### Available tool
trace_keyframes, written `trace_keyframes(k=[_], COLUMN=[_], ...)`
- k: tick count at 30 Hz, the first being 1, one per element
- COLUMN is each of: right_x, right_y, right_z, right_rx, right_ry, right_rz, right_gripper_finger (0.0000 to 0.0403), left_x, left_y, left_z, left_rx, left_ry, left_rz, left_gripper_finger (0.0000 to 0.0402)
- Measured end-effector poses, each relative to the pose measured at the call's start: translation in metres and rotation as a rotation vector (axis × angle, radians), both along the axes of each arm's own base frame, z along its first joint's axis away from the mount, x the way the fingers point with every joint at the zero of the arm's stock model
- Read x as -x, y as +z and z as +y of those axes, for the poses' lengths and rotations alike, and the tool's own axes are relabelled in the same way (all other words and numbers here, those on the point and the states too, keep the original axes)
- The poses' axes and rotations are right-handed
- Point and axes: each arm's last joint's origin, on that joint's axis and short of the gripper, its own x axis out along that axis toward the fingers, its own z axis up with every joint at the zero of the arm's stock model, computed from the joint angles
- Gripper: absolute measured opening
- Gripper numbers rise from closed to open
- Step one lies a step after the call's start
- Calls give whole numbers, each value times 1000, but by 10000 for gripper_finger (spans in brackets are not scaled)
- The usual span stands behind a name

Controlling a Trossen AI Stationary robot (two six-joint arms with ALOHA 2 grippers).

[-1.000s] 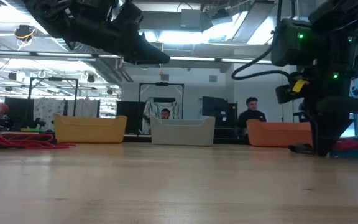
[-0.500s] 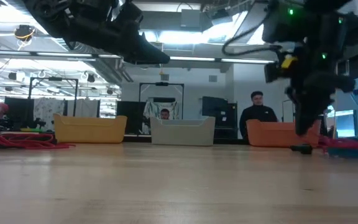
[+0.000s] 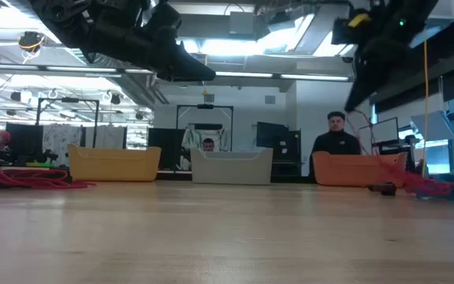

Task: Sort rubber bands into baskets
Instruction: Put the red rubber band into the orange bin

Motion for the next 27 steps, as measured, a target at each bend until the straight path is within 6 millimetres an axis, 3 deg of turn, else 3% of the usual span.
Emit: trace_keyframes(k=[11, 20, 27], right_x=[8, 7, 9], right_y=[40, 45, 45], right_z=[-8, -15, -43], right_rx=[286, 514, 558], right_ry=[-71, -125, -231], right_rz=[-159, -118, -51], right_gripper_finger=[3, 3, 3], left_x=[0, 0, 0], left_y=[0, 0, 0], left_z=[0, 0, 0], left_rx=[0, 0, 0], left_ry=[0, -1, -1], left_rz=[0, 0, 0], left_gripper_finger=[130, 130, 130])
